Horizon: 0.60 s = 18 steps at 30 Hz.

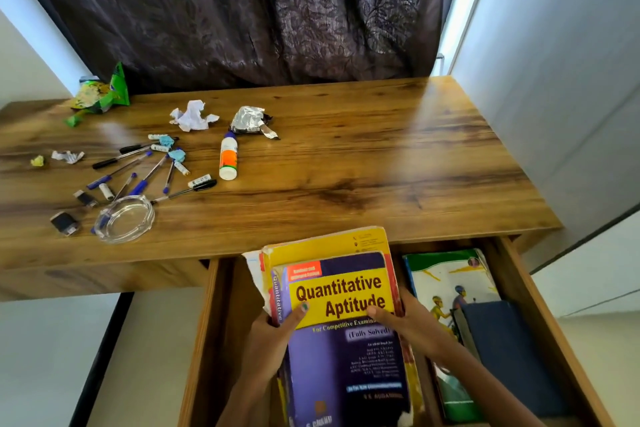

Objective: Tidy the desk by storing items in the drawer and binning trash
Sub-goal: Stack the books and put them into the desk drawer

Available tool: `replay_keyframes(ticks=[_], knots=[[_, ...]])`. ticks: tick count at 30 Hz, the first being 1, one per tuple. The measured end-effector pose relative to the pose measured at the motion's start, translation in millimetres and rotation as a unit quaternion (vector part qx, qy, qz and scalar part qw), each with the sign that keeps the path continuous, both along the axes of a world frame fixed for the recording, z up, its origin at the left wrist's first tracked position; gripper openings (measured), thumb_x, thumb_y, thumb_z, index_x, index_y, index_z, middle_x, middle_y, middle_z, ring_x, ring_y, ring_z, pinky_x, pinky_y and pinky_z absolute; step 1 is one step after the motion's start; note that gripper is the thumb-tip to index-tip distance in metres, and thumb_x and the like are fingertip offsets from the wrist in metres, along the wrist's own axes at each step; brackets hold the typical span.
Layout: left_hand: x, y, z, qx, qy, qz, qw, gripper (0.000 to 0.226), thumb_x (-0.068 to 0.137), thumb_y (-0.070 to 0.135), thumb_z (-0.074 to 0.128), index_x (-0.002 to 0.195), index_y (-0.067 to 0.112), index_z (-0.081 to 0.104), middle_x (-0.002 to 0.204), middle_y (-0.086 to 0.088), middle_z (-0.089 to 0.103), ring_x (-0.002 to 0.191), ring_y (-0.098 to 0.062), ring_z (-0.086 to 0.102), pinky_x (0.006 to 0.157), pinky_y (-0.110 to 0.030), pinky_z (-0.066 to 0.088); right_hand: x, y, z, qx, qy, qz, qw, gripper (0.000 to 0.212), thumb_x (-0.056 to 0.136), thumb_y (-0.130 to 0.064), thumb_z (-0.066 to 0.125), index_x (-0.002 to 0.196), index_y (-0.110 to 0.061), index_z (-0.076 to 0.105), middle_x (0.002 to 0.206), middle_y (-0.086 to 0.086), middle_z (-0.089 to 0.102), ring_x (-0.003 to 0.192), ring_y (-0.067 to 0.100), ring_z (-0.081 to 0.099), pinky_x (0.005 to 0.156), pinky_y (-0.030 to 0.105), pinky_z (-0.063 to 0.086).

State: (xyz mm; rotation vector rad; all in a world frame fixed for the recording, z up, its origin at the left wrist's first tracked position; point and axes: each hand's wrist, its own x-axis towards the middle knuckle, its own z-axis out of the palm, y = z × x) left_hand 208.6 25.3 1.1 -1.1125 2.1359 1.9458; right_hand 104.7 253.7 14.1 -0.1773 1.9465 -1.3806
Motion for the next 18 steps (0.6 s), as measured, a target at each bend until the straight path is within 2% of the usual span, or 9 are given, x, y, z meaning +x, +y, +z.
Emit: replay_keyframes(ticks=[4, 7, 10, 13, 16, 18], knots=[[-5.0, 0.9, -3.5, 0.013, -0.027, -0.065, 0.997, 0.048, 0.065, 0.054, 0.069, 0.1, 0.023, 0.063, 0.091, 0.003, 0.072, 0.081, -0.014, 0.07, 0.07, -0.028, 0.057, 1.2, 13.9, -10.4, -0.016, -0.053, 0.004, 0.998, 0.055, 0.077, -0.039, 0.072, 0.124, -0.023, 0.047, 0.11, 0.0, 0.07, 0.096, 0.019, 0.069, 0.091, 0.047, 0.053], [-3.4, 4.7, -4.3, 0.029, -0.019, -0.068, 0.997, 0.034, 0.078, 0.042, 0.068, 0.103, 0.021, 0.06, 0.093, 0.001, 0.07, 0.079, -0.012, 0.069, 0.059, -0.017, 0.054, 4.2, 13.8, -13.5, -0.017, -0.064, 0.007, 0.998, 0.06, 0.075, -0.046, 0.072, 0.125, -0.025, 0.046, 0.112, 0.0, 0.07, 0.098, 0.019, 0.069, 0.092, 0.047, 0.052], [-4.2, 6.2, -7.1, 0.041, -0.014, -0.062, 0.997, 0.028, 0.085, 0.031, 0.065, 0.109, 0.018, 0.058, 0.097, 0.0, 0.069, 0.08, -0.01, 0.068, 0.052, -0.011, 0.05, 4.0, 12.7, -15.5, -0.021, -0.072, 0.008, 0.997, 0.05, 0.081, -0.04, 0.068, 0.124, -0.025, 0.047, 0.112, 0.0, 0.07, 0.098, 0.018, 0.069, 0.09, 0.043, 0.053], [-4.8, 7.7, -12.5, 0.05, -0.022, -0.063, 0.997, 0.035, 0.084, 0.034, 0.065, 0.114, 0.018, 0.057, 0.101, 0.001, 0.068, 0.084, -0.011, 0.068, 0.055, -0.012, 0.051, 5.7, 12.5, -16.3, -0.016, -0.078, 0.013, 0.997, 0.044, 0.082, -0.039, 0.065, 0.121, -0.028, 0.047, 0.111, 0.0, 0.069, 0.097, 0.015, 0.069, 0.084, 0.034, 0.055], [-0.2, 11.8, -29.7, 0.026, -0.053, -0.082, 0.995, 0.047, 0.078, 0.05, 0.063, 0.114, 0.02, 0.059, 0.098, 0.005, 0.069, 0.082, -0.01, 0.068, 0.06, -0.013, 0.05, 17.6, 10.5, -31.4, 0.034, -0.047, -0.008, 0.998, 0.045, 0.082, -0.046, 0.061, 0.121, -0.027, 0.048, 0.107, -0.001, 0.07, 0.09, 0.011, 0.07, 0.082, 0.032, 0.056], [6.0, 16.2, -41.9, 0.019, -0.067, -0.079, 0.994, 0.051, 0.077, 0.053, 0.062, 0.116, 0.021, 0.058, 0.1, 0.005, 0.07, 0.082, -0.012, 0.069, 0.061, -0.016, 0.052, 27.2, 10.7, -39.7, 0.044, -0.047, -0.038, 0.997, 0.039, 0.087, -0.04, 0.058, 0.121, -0.025, 0.048, 0.102, -0.003, 0.07, 0.086, 0.01, 0.07, 0.077, 0.028, 0.057]])
